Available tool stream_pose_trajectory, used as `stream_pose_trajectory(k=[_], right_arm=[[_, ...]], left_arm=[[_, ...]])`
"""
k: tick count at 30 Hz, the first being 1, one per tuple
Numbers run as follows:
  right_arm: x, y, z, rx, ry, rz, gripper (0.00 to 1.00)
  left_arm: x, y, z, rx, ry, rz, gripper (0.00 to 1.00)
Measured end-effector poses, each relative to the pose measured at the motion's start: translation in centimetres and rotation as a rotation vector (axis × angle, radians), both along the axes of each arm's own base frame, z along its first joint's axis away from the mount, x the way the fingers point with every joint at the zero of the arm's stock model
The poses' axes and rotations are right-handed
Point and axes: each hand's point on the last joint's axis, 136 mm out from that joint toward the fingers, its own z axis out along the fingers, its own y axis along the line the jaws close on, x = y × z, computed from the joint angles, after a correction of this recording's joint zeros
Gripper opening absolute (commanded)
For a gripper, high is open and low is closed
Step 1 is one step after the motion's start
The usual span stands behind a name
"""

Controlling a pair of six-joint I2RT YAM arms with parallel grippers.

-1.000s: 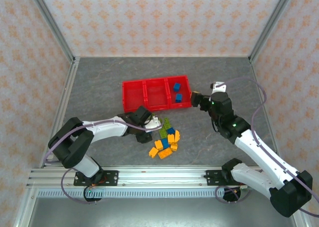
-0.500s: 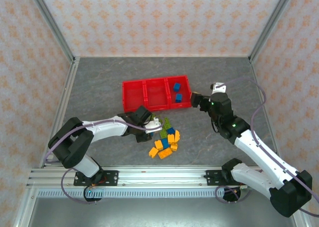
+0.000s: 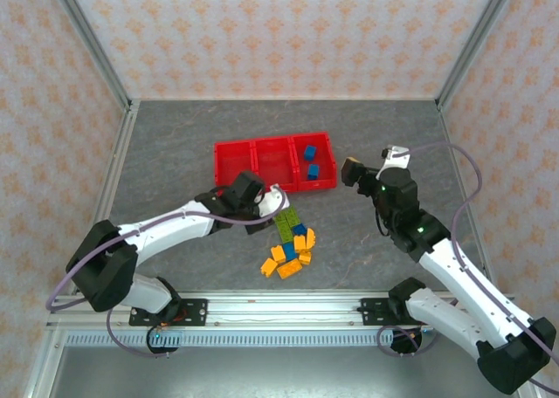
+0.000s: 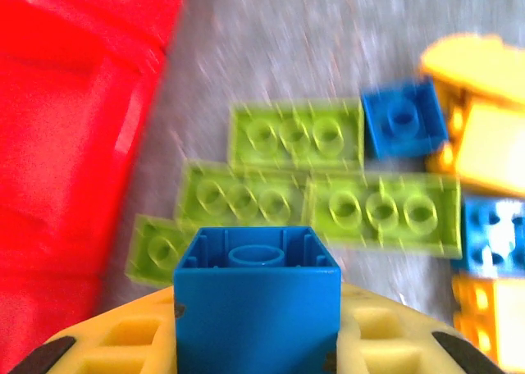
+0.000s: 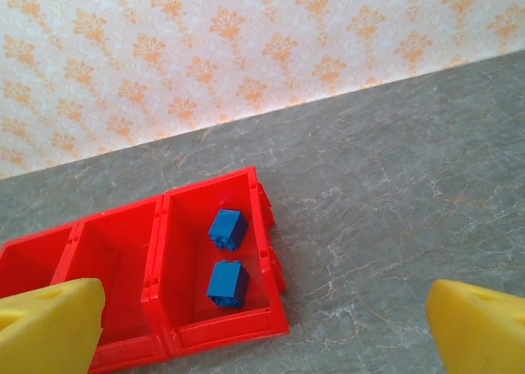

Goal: Sort the legos into containers by color
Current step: Pick up the lego from the center of the table, then place the lego in the container.

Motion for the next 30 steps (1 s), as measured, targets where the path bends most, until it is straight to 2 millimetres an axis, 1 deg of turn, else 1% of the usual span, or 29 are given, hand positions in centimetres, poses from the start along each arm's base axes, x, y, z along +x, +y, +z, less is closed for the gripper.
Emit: stream_pose_trajectory(k=[2,4,9,12,15,18,21,22,24,27,29,30], right_arm=[[-0.1,-0.1,-0.3,0.002,0.005,-0.009,1.0],[-0.1,-0.2,-0.6,0.006,0.011,-0.015,1.0],[-0.2,-0.7,-0.5,0.004,0.009,-0.036,1.0],[-0.5,-1.3,0.0,0.004,-0.01,-0.06,1.0],[-0.9,-2.1,0.3,0.002,-0.026,-0.087,1.0],[-1.3,-2.6,0.2,-0.002,-0.033,-0.105,1.0],[-1.6,-2.9,-0.1,-0.007,-0.031,-0.114,1.0],[-1.5,-2.9,-0.1,-0.008,-0.03,-0.116,1.0],[-1.6,-3.0,-0.1,-0.009,-0.03,-0.118,1.0],[-1.6,-3.1,-0.3,-0.015,-0.024,-0.124,1.0],[-1.7,-3.2,-0.5,-0.021,-0.016,-0.125,1.0],[-1.7,-3.2,-0.6,-0.024,-0.012,-0.126,1.0]], left_arm=[[1.9,-1.3,1.5,-0.019,-0.026,0.014,0.11],[4.0,-2.9,2.2,-0.028,-0.039,0.026,0.11],[7.7,-5.6,2.3,-0.031,-0.044,0.05,0.11],[10.0,-7.2,2.7,-0.037,-0.06,0.056,0.16],[12.1,-8.6,3.1,-0.039,-0.086,0.067,0.18],[13.6,-9.5,2.6,-0.03,-0.094,0.07,0.18],[14.7,-10.2,1.5,-0.008,-0.093,0.073,0.2],[15.0,-10.4,1.1,-0.002,-0.09,0.072,0.24],[15.8,-10.8,0.3,0.01,-0.089,0.073,0.4],[16.9,-11.4,-0.5,0.009,-0.092,0.085,0.59],[17.3,-11.4,-0.8,0.013,-0.096,0.1,0.71],[17.5,-11.3,-0.9,0.014,-0.097,0.112,0.8]])
